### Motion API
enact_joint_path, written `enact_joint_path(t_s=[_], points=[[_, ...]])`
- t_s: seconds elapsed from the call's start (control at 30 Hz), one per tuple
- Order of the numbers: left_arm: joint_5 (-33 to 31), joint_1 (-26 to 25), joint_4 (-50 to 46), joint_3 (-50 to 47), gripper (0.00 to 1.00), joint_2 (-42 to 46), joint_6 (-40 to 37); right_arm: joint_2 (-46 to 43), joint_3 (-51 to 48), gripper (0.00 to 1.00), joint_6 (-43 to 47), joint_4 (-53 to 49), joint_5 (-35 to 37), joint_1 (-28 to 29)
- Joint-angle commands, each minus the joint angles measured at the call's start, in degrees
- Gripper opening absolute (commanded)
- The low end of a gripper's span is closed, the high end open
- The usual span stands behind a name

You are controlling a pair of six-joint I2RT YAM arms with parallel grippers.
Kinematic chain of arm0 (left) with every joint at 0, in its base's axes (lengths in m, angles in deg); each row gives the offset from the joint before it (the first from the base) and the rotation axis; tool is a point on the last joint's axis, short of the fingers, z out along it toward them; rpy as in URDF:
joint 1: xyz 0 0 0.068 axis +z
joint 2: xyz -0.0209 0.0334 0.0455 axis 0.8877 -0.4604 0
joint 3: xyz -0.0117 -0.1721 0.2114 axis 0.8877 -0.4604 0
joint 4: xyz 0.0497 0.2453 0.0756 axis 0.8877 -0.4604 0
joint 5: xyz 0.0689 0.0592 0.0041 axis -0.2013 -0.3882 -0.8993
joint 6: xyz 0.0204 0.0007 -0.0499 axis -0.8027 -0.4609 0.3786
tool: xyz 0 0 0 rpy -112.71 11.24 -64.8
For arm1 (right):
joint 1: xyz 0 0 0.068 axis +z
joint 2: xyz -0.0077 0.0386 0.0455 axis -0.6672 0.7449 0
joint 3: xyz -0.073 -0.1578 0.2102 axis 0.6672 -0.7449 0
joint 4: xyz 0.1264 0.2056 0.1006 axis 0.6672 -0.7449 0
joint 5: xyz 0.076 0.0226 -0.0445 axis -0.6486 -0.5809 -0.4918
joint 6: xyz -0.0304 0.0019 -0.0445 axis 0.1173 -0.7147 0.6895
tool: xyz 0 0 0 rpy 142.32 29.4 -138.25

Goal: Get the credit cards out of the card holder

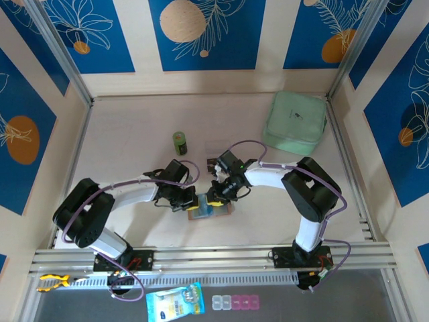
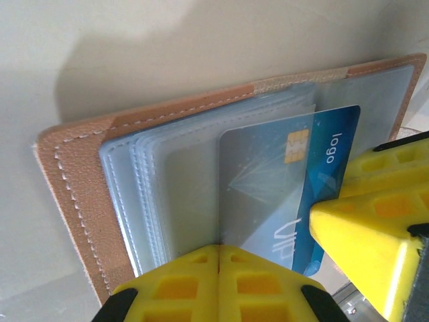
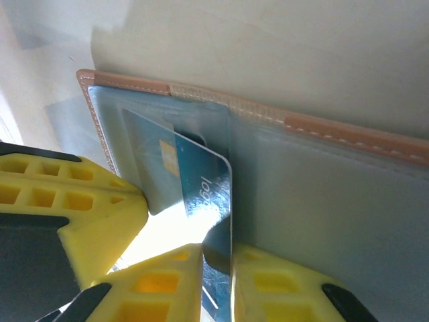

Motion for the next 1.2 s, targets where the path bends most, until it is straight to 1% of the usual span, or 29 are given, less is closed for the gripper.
enact_joint_path(t_s=[0.0, 0.07, 0.57, 0.77, 0.87, 0.97, 1.17], points=[[-0.76, -0.28, -1.56, -0.46, 0.0, -0.83, -0.5, -1.89, -0.8, 0.16, -0.29, 0.21, -1.17, -0.34], [-0.78, -0.31, -1.57, -0.46, 0.0, -0.85, -0.45, -2.3, -1.02, 0.13, 0.05, -0.23, -0.77, -0.56], [-1.33, -0.28, -1.66, 0.51, 0.01, 0.65, -0.98, -9.57, -1.27, 0.1, 4.78, -7.31, 2.17, -3.34], [-0.67, -0.23, -0.85, 1.2, 0.03, 1.34, -1.13, -11.57, 2.16, 0.09, 10.08, -12.49, 4.29, -4.74], [-0.95, -0.23, -1.25, 1.82, 0.04, 2.05, -1.44, -12.04, 5.09, 0.08, 15.49, -16.4, 6.06, -5.53], [-0.93, -0.13, -1.42, 2.35, 0.05, 2.9, -1.61, -12.21, 8.35, 0.08, 23.42, -20.44, 7.47, -6.29], [-2.48, 0.15, -1.97, 2.36, 0.09, 5.09, -2.2, -11.01, 14.91, 0.06, 43.21, -27.95, 12.66, -7.17]])
